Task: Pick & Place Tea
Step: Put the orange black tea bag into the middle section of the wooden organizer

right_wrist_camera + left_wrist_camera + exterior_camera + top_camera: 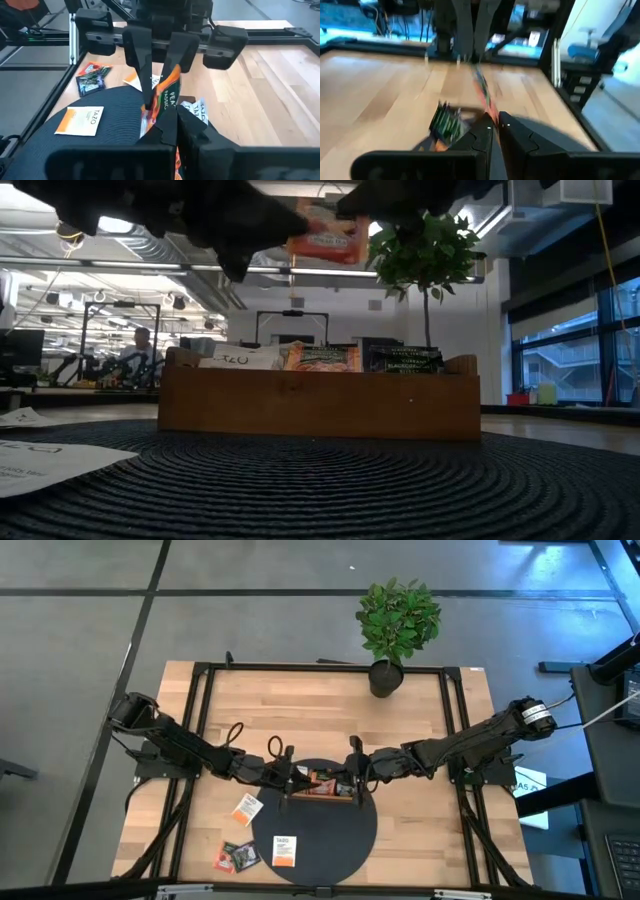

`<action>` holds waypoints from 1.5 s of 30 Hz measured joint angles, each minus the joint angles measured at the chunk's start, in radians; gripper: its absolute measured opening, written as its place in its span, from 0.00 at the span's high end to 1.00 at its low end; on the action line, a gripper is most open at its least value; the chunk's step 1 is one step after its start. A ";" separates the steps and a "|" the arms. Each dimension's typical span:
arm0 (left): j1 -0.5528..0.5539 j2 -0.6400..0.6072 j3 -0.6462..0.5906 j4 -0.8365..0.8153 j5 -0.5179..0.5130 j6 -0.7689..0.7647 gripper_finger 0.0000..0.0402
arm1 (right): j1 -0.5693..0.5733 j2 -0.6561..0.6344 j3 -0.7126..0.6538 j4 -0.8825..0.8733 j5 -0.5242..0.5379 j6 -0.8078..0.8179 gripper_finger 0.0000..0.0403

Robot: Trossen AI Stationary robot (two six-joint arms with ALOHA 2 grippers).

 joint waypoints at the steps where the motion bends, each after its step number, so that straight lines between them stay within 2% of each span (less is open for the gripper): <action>1: 0.000 -0.014 0.000 -0.040 0.000 0.000 0.93 | 0.000 0.000 0.000 -0.002 0.001 0.000 0.98; 9: -0.023 -0.139 -0.001 -0.216 0.003 -0.008 0.93 | 0.000 0.003 0.000 -0.012 0.020 -0.002 0.99; 12: -0.040 -0.175 -0.001 -0.242 0.003 -0.004 0.94 | 0.001 0.035 0.000 -0.017 0.079 -0.001 0.99; 15: -0.056 -0.193 -0.001 -0.252 0.003 -0.001 0.94 | 0.000 0.093 0.000 -0.002 0.089 0.014 0.99; 25: -0.061 -0.194 -0.001 -0.260 0.002 0.001 0.93 | 0.005 0.264 0.000 0.069 0.089 0.086 0.99; 35: -0.061 -0.194 -0.001 -0.262 0.002 0.001 0.93 | 0.029 0.298 0.000 0.065 0.090 0.140 0.99; 41: -0.061 -0.194 -0.001 -0.262 0.002 0.001 0.94 | 0.028 0.298 0.000 0.062 0.081 0.153 0.94; 45: -0.061 -0.194 -0.001 -0.262 0.002 0.001 0.94 | 0.028 0.297 0.000 0.063 0.079 0.106 0.89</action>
